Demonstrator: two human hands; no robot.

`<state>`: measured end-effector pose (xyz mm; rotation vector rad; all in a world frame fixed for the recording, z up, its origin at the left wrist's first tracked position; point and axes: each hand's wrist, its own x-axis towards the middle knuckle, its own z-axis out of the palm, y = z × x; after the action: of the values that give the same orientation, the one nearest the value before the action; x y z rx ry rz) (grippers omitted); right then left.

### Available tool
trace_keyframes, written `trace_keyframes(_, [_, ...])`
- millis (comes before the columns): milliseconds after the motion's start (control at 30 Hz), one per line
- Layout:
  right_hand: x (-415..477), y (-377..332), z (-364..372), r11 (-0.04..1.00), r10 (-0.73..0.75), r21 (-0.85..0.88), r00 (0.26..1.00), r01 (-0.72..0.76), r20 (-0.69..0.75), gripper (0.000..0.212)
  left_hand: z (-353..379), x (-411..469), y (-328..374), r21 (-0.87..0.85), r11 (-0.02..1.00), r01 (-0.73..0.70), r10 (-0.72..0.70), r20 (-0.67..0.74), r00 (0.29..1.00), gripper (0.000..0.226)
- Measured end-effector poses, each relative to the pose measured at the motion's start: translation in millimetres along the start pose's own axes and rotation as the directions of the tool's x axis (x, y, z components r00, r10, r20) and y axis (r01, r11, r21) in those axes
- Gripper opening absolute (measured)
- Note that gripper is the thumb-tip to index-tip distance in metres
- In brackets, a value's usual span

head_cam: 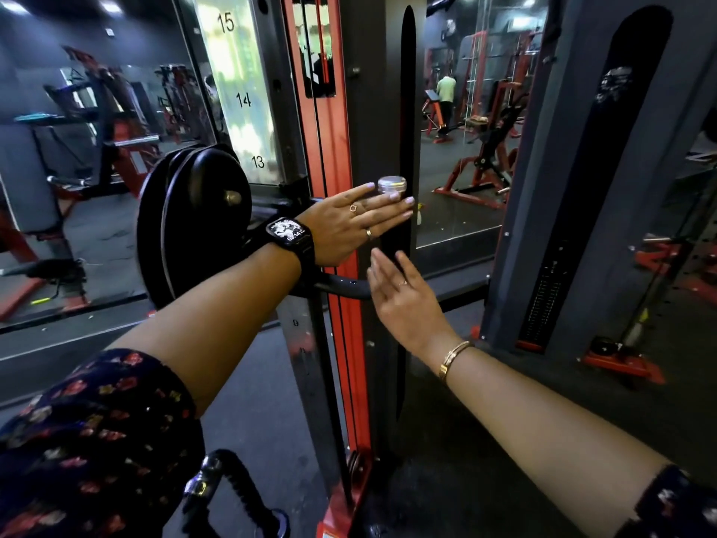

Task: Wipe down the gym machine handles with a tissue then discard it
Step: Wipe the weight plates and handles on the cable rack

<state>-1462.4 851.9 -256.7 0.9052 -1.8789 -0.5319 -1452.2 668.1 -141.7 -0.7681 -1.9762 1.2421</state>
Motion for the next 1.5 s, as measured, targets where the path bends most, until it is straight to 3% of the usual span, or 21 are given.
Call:
trace_keyframes(133, [18.9,4.9,-2.7,0.992,0.088,0.094,0.996,-0.084,-0.033,0.047,-2.9,-1.2,-3.4,0.051,0.998,-0.028,0.027,0.035,0.999,0.074])
trace_keyframes(233, [10.1,-15.1,-2.9,0.994,0.005,0.11,0.998,-0.012,0.06,0.051,-3.5,-0.5,-6.7,0.062,0.997,-0.042,0.041,0.029,0.999,0.075])
trace_keyframes(400, [11.2,-18.7,-7.6,0.98,0.166,0.084,0.976,-0.179,0.145,0.062,1.4,0.0,-2.4,0.034,0.999,-0.019,0.019,-0.003,1.0,0.07])
trace_keyframes(600, [25.0,-39.7,-9.8,0.974,0.15,0.124,0.95,-0.19,0.273,0.053,1.1,-2.0,3.2,-0.018,1.0,0.022,-0.022,-0.029,0.999,0.065])
trace_keyframes(767, [25.7,-46.6,-10.4,0.959,0.182,0.171,0.952,-0.228,0.247,0.044,-0.4,-2.9,-0.6,-0.059,0.998,0.008,-0.011,-0.046,0.999,0.063])
trace_keyframes(900, [41.3,-66.5,-10.6,0.913,0.243,0.253,0.926,-0.319,0.289,0.053,0.6,-3.8,-2.3,-0.024,1.0,-0.009,0.007,-0.067,0.998,0.064])
trace_keyframes(1000, [32.8,-71.3,0.2,0.919,0.22,0.283,0.952,-0.275,0.211,0.061,2.3,-2.7,-6.4,-0.037,0.999,-0.016,0.013,-0.095,0.995,0.064])
trace_keyframes(1100, [28.1,-62.2,-0.9,0.938,0.208,0.232,0.954,-0.257,0.216,0.054,2.5,-3.7,-5.9,-0.057,0.998,-0.017,0.012,-0.099,0.995,0.064])
trace_keyframes(1233, [53.4,-76.0,-7.5,0.862,0.346,0.303,0.908,-0.407,0.235,0.035,1.0,-5.8,-4.9,-0.097,0.995,-0.011,0.002,-0.093,0.996,0.067])
trace_keyframes(1367, [44.8,-86.1,-3.4,0.9,0.227,0.347,0.964,-0.263,0.14,0.05,5.5,-12.0,-4.4,-0.04,0.999,0.005,-0.008,-0.064,0.998,0.073])
trace_keyframes(1433, [33.2,-75.8,-1.8,0.94,0.174,0.281,0.979,-0.196,0.103,0.055,10.1,-17.6,-2.0,-0.028,0.998,0.047,-0.048,-0.034,0.998,0.081])
trace_keyframes(1500, [36.3,-69.7,-2.4,0.949,0.213,0.206,0.967,-0.239,0.14,0.053,12.5,-20.8,1.7,-0.022,0.995,0.092,-0.093,-0.014,0.996,0.08])
